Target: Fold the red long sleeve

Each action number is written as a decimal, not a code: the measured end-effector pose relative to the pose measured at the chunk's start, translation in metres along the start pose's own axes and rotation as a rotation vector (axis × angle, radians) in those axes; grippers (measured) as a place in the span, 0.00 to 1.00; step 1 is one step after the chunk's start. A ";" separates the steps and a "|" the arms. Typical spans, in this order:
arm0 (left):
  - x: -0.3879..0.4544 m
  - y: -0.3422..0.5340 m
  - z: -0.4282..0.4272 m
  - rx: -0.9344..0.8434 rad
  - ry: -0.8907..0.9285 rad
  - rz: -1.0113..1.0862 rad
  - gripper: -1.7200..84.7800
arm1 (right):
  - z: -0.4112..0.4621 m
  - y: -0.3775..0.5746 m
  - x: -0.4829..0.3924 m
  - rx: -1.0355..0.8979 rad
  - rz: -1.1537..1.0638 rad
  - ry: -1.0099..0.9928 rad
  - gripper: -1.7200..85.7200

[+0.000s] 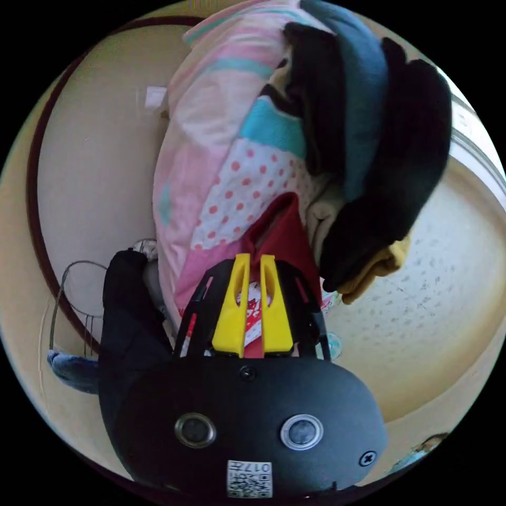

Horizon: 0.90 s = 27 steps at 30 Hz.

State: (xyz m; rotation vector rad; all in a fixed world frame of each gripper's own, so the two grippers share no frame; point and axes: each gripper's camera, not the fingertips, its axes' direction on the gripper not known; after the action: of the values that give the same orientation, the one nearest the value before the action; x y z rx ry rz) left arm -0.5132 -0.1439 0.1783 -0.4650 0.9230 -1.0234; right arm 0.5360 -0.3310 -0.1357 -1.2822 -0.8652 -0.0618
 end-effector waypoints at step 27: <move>0.314 0.442 0.152 -0.516 -0.094 1.183 0.11 | -0.225 -0.061 0.175 0.672 0.224 -0.917 0.13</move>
State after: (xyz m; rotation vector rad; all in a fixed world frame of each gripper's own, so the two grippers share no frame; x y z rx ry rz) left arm -0.0934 -0.2231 -0.1879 -0.2924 1.1356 0.3173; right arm 0.7459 -0.4705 0.0118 -0.7163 -1.3455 0.9838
